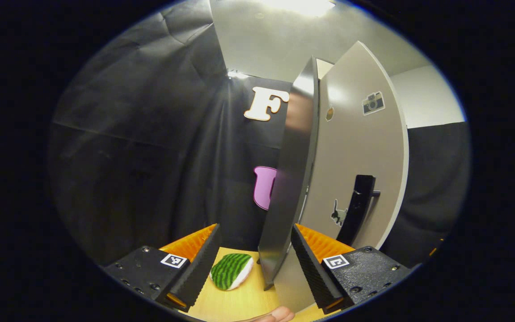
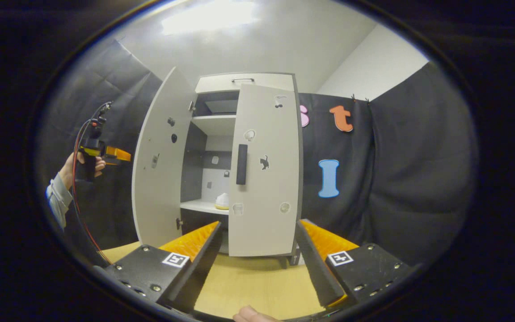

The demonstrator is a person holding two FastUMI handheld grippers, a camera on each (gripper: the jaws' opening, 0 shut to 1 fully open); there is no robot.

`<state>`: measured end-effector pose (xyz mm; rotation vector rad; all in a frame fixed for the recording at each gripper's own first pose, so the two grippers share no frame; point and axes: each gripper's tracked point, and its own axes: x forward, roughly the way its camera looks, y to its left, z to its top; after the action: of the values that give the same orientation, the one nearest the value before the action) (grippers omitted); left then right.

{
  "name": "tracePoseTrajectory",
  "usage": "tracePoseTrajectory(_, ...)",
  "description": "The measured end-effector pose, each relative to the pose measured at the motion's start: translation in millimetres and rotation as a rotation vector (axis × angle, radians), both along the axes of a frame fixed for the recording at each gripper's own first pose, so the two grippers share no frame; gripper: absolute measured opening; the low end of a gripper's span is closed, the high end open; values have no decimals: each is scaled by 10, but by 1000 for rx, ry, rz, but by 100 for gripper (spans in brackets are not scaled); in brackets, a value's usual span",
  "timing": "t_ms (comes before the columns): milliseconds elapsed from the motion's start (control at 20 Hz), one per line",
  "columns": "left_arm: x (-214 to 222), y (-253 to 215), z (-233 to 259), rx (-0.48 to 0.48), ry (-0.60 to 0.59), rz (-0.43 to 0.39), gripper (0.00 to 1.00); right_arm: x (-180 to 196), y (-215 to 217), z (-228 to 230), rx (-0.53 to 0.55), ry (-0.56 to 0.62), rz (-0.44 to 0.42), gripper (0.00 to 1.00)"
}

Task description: Grab one shoe with the right hand and put it into the shoe cabinet, grab the other shoe with the left hand and put it into the shoe cabinet; then close the right door with the right hand and the left door with the left hand.

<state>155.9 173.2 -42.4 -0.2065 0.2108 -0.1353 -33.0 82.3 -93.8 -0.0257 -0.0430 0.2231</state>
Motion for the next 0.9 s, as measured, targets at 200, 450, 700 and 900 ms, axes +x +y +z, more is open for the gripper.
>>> tracePoseTrajectory(200,-73,-421,60,-62,26,-86,95,3,-111,8,19,-4,-9,97)
tracePoseTrajectory(450,-60,-398,102,-16,33,-59,89,-31,-193,-33,49,-4,-4,97)
tracePoseTrajectory(700,-64,-474,152,88,8,-47,94,-42,-177,-105,61,4,11,96)
tracePoseTrajectory(900,-72,-554,177,114,4,-65,94,-31,-233,-194,54,20,3,96)
